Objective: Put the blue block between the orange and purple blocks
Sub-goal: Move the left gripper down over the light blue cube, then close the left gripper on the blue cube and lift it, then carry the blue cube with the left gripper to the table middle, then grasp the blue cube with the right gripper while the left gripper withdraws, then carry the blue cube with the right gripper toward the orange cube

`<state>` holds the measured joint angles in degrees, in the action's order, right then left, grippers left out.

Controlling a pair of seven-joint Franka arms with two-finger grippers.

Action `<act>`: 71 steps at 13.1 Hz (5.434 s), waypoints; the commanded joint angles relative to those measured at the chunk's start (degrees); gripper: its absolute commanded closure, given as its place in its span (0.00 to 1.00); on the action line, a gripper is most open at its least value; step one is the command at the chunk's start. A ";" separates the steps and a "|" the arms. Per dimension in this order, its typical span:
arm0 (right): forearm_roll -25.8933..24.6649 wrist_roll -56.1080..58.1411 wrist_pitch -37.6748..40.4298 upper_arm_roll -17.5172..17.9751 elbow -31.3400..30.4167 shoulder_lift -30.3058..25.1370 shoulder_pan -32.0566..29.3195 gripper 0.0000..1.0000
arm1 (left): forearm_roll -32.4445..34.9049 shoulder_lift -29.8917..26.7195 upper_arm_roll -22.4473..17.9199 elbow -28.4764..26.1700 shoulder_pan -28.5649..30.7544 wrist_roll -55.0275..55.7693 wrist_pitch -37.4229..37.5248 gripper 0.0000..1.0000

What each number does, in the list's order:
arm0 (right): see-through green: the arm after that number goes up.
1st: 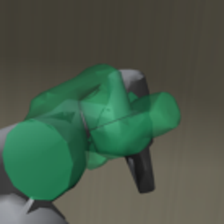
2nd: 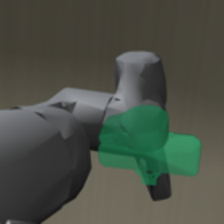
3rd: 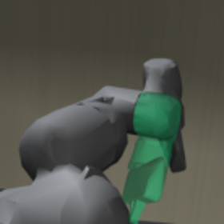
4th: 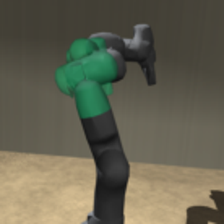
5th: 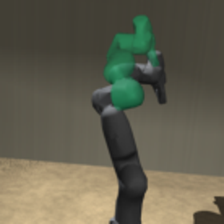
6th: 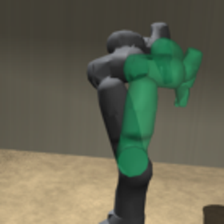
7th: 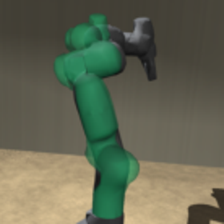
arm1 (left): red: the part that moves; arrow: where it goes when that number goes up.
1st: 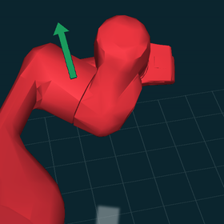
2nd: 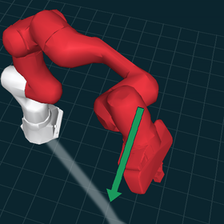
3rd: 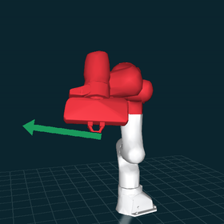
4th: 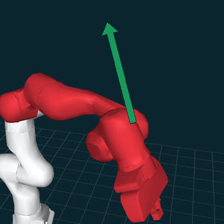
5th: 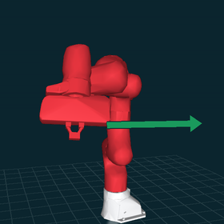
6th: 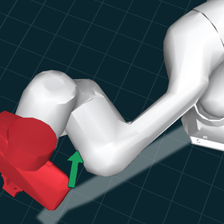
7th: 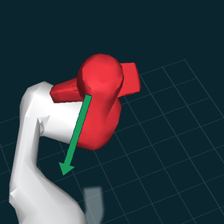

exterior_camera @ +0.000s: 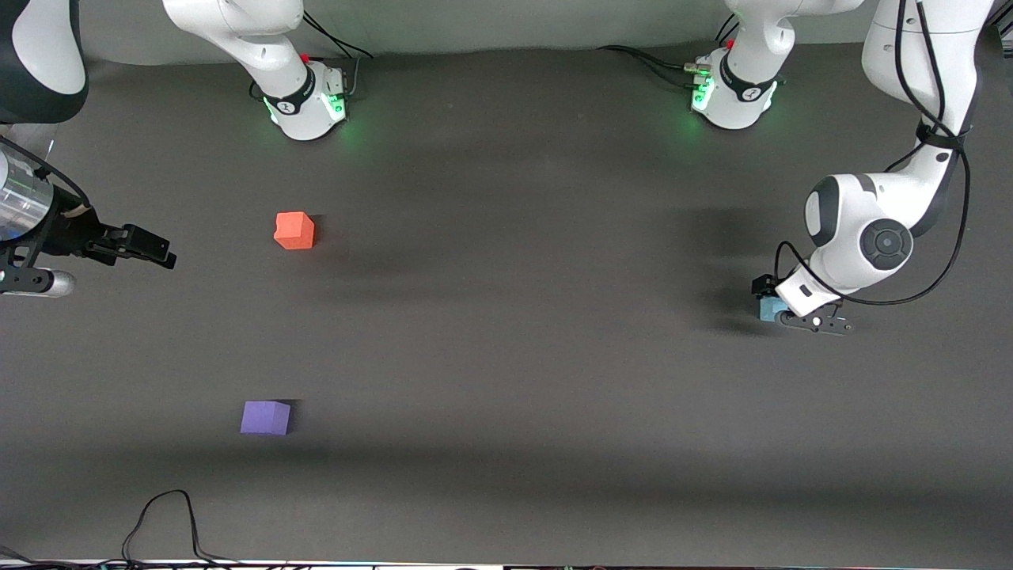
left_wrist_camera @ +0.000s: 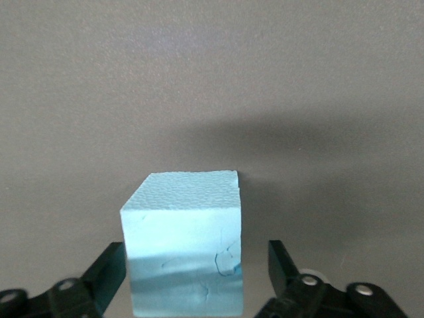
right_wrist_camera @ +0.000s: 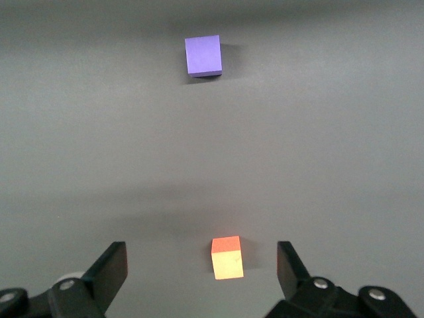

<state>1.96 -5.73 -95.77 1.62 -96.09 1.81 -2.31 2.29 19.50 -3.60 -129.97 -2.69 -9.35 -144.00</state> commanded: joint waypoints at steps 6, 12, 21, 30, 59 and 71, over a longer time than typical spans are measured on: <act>0.24 0.55 -0.47 -0.38 -0.33 -0.41 0.29 0.00 | 0.09 -2.79 -0.18 6.46 -0.38 1.35 11.83 0.63; 0.33 0.72 -0.47 -0.47 -0.33 -0.41 0.20 0.00 | -0.53 -8.42 2.79 20.81 -4.23 12.92 34.91 0.63; 0.33 0.99 -0.47 -0.47 -0.33 -0.32 0.20 0.00 | -0.45 14.38 15.02 47.84 -31.55 55.82 34.66 0.63; 1.20 1.69 -0.47 -1.70 -0.42 -0.06 -0.24 0.00 | 2.18 28.13 14.67 50.08 -39.23 62.00 21.04 0.18; -0.64 -41.53 -31.04 -1.35 5.12 32.19 45.10 0.00 | 0.88 -12.03 14.59 47.01 12.01 13.22 60.76 0.00; -0.64 -49.72 -42.39 -1.44 -3.84 35.63 48.98 0.01 | -1.85 -17.13 -4.93 40.32 -6.80 11.02 57.42 0.00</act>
<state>2.30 -53.72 -136.39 1.08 -98.50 37.78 46.00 0.96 3.80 -7.23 -88.16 -7.98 2.41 -86.12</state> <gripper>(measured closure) 0.000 0.000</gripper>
